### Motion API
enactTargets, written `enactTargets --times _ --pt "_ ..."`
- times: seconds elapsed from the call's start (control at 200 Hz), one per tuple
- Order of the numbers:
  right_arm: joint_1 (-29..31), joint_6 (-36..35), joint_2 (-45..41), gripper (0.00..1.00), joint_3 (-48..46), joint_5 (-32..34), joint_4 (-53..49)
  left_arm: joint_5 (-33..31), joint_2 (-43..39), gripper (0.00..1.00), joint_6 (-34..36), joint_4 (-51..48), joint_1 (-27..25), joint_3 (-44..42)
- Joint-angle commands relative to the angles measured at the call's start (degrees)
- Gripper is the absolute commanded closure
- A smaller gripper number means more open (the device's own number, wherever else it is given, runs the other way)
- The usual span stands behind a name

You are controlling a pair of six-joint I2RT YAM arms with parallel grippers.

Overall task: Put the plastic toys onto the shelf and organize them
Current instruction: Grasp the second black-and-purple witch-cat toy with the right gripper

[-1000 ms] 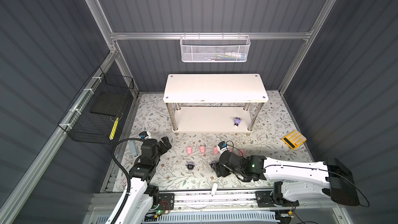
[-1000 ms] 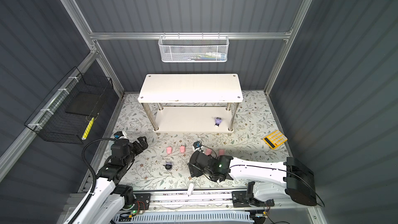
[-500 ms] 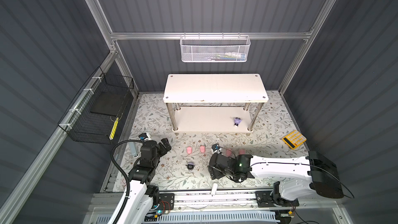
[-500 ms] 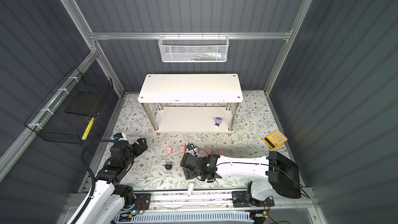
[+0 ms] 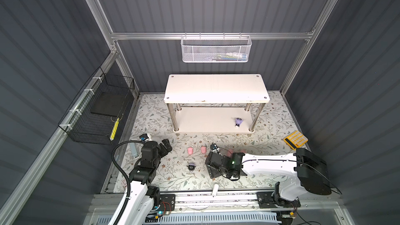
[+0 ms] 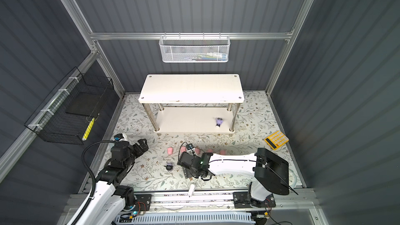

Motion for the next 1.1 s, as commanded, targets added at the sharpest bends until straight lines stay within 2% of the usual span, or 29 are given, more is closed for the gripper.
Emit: enactTargets --times 0.0,0.44,0.585,0.916,1.096 --pt "-0.61 -0.25 0.98 0.20 1.26 -0.49 -0.10 0.47 0.17 0.00 0.89 -1.06 -0.25 -0.65" --pt "-2.03 -0.60 3.20 0.40 1.78 -2.17 0.53 0.38 1.40 0.00 0.70 0.10 -0.22 -1.18" --pt "-2.00 -0.72 3.73 0.43 2.36 -2.35 0.05 0.38 1.58 0.00 0.72 0.47 -0.22 -1.49" --pt "-2.11 -0.80 4.06 0.58 3.17 -1.67 -1.35 0.18 1.58 0.00 0.63 0.63 -0.22 -1.93" --pt "-2.00 -1.73 3.22 0.60 3.62 -0.74 -3.49 0.08 1.71 0.00 0.72 0.79 -0.22 -2.09"
